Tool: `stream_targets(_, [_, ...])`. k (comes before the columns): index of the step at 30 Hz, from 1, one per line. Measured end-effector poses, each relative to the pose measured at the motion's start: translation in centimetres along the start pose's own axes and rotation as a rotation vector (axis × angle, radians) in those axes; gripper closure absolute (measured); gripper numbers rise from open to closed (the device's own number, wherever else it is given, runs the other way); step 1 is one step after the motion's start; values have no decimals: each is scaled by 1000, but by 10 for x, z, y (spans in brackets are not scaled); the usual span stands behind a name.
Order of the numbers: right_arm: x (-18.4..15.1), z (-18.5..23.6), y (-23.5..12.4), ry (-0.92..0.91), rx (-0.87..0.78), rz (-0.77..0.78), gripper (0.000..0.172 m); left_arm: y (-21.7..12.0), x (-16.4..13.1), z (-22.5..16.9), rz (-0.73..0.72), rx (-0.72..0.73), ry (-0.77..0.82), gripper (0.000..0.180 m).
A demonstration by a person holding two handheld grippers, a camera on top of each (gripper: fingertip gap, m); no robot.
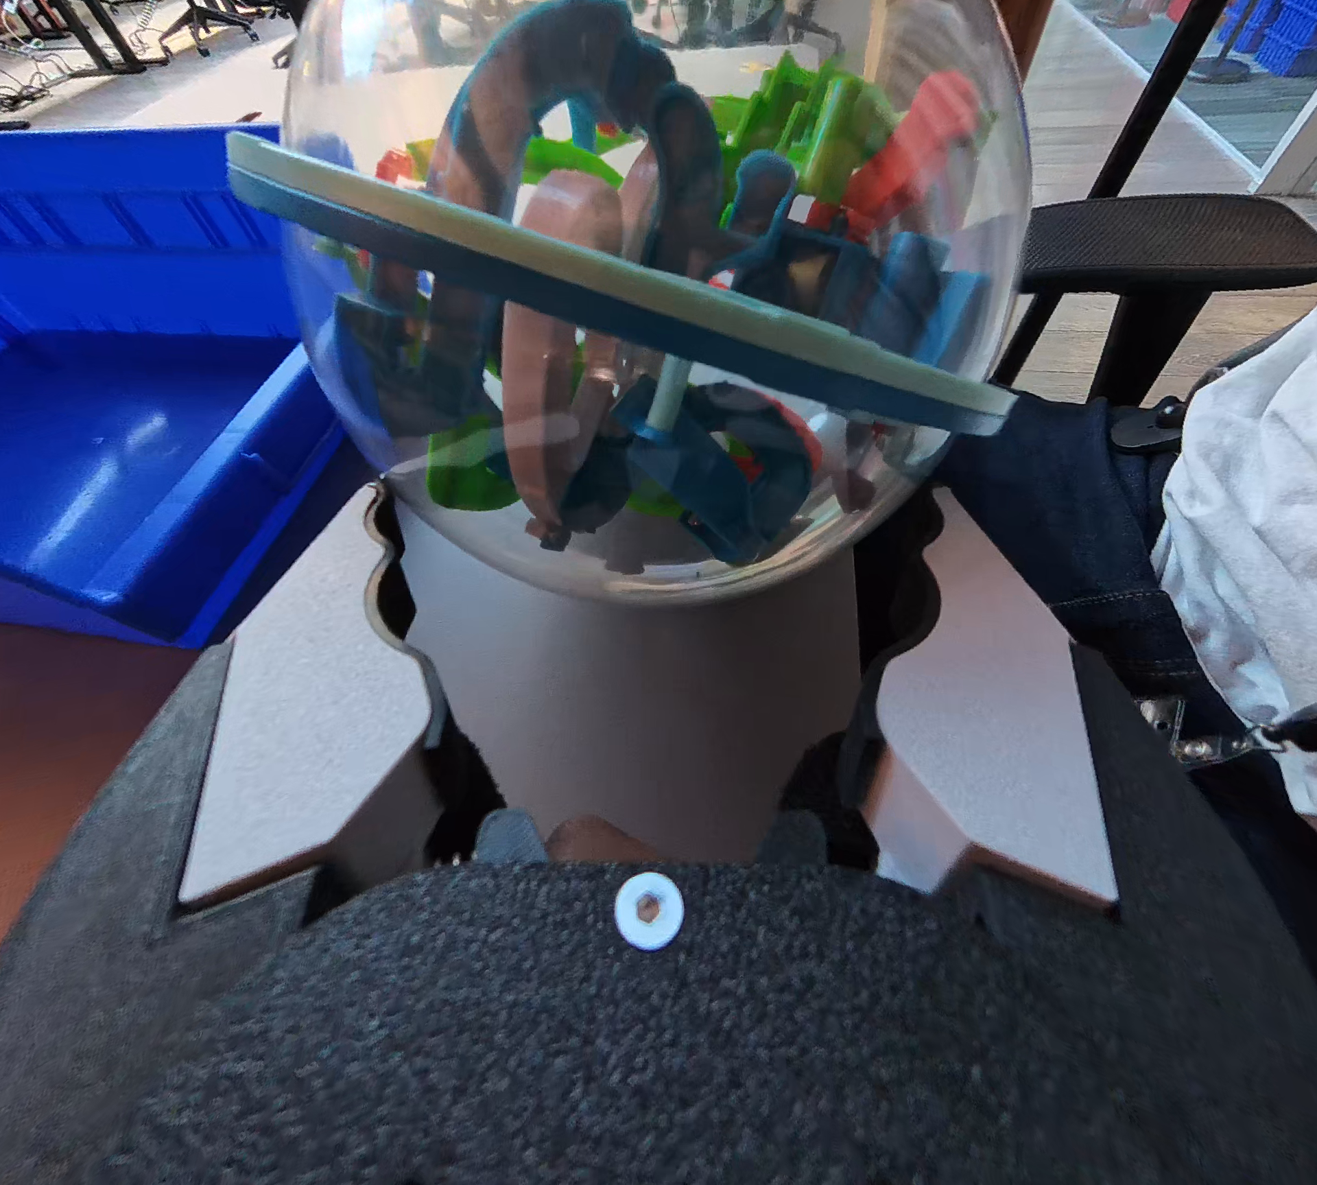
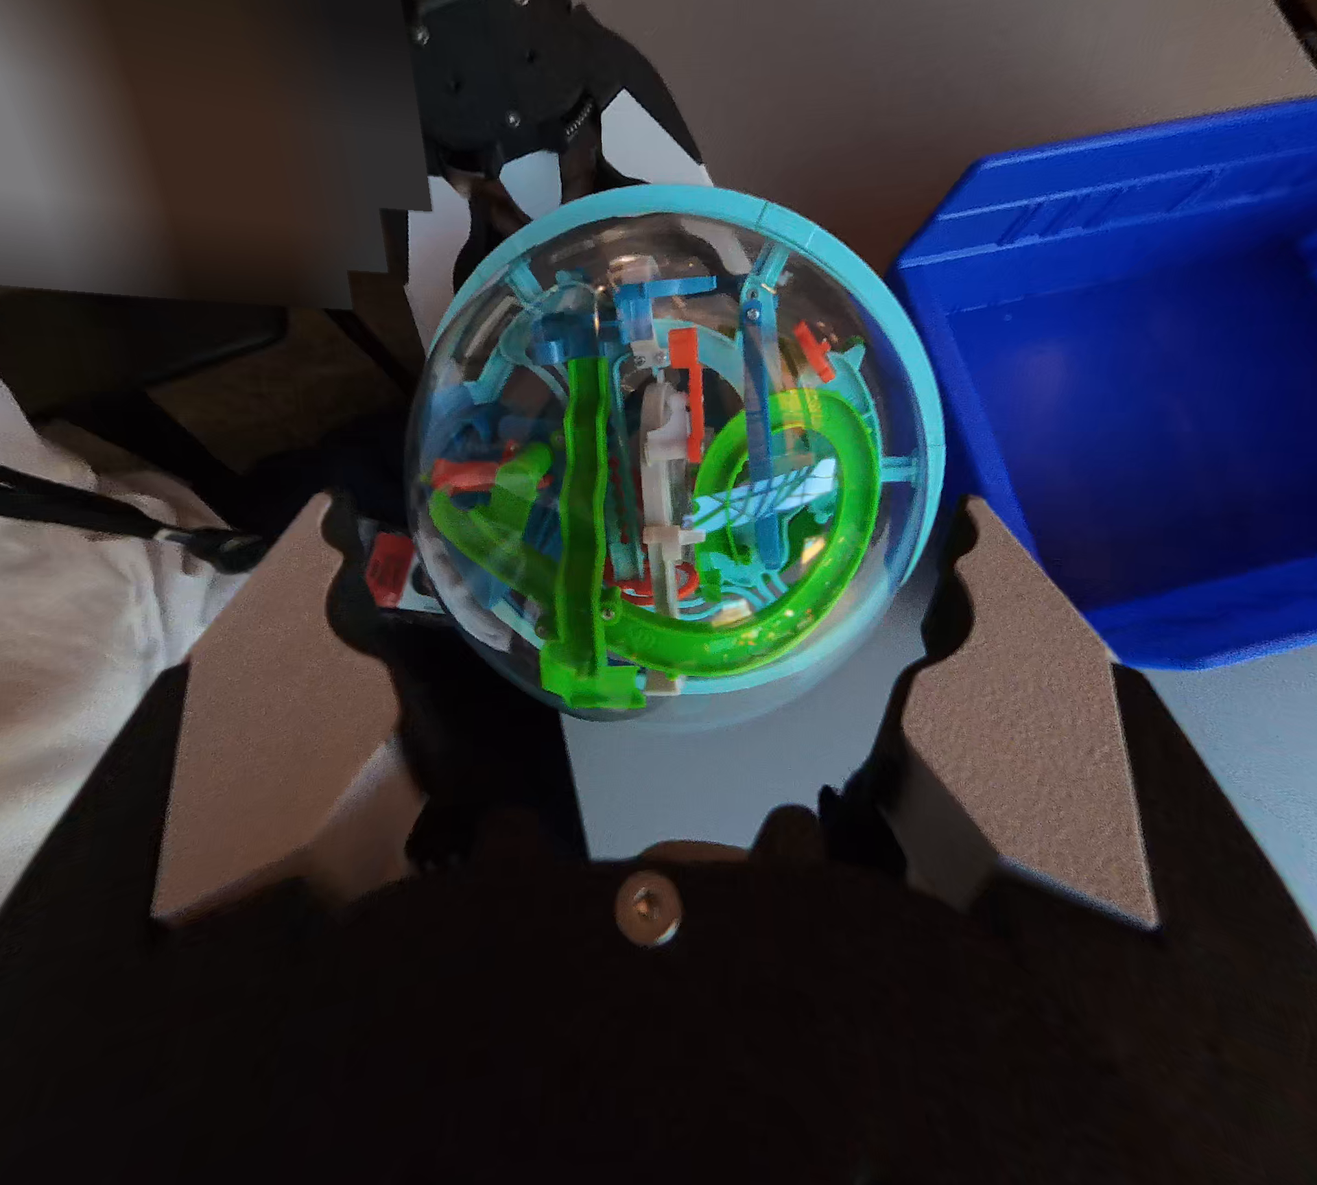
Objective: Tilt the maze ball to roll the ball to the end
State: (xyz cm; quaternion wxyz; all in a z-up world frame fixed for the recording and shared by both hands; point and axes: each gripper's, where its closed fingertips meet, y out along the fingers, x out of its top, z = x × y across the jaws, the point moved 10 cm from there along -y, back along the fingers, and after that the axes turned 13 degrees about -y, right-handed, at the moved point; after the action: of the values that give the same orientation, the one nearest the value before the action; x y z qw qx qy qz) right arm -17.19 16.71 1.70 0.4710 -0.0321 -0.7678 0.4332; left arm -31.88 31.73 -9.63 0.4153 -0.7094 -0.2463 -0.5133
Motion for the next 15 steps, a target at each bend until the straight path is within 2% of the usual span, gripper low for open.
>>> stream_targets(2, [-4, 3, 6, 101, -28, 18, 18, 1, 0, -3, -4, 18, 6, 44])
stream_targets(4, [-10, 6, 14, 116, -36, 69, 18, 1, 1, -7, 0, 34, 13, 44])
stream_targets(10, [-11, 5, 19, 44, -10, 109, 17, -3, 1, 0, 40, 20, 2, 43])
stream_targets(15, [-6, 3, 20, -103, 60, 134, 18, -2, 4, 5, 29, -75, -22, 37])
